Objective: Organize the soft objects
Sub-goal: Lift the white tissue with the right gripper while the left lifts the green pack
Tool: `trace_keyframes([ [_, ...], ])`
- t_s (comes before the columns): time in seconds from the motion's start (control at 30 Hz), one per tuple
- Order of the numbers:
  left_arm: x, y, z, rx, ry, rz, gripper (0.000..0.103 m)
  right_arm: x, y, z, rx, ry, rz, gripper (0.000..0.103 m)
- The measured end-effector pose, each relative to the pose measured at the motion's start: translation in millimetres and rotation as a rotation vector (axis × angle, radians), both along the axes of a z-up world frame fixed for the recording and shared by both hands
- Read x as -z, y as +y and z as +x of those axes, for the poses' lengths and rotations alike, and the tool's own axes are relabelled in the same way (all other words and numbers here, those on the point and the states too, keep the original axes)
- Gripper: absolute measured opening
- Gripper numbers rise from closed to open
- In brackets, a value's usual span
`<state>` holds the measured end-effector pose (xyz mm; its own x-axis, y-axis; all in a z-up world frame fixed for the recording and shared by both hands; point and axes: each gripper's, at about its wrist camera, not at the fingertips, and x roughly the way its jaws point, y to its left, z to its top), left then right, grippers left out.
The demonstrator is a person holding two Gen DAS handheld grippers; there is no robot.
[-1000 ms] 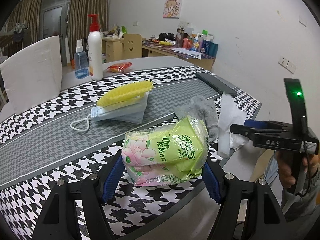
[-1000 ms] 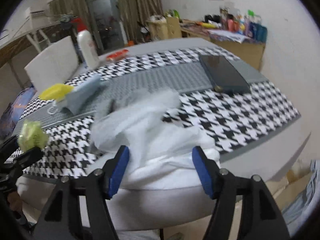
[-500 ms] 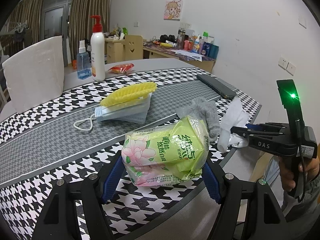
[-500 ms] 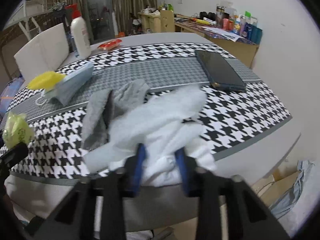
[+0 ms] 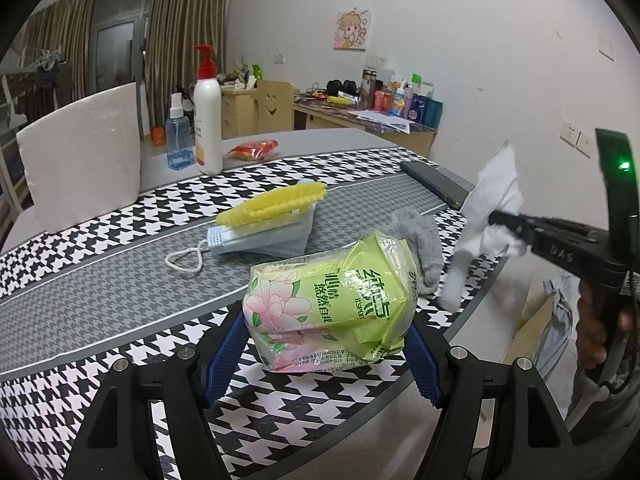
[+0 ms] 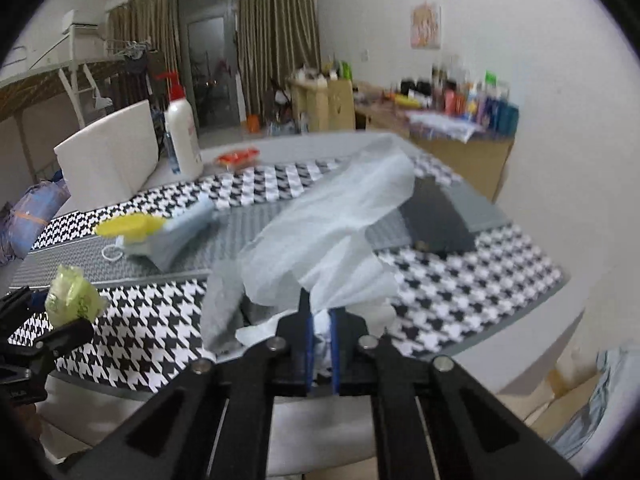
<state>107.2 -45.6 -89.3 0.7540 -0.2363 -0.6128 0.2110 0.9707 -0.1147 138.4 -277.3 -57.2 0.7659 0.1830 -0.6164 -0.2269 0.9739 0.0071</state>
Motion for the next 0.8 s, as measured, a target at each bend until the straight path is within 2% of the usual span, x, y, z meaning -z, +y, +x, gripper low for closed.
trace_keyframes([
  [0.23,-14,9,-6,-0.035,-0.038,-0.002,0.073,-21,8,-8,-0.053,-0.068,0.022,0.009],
  [0.8,-53,42,-10,-0.153,-0.137,0.058,0.073,-43,49,-1,-0.187,-0.120,0.098,0.009],
])
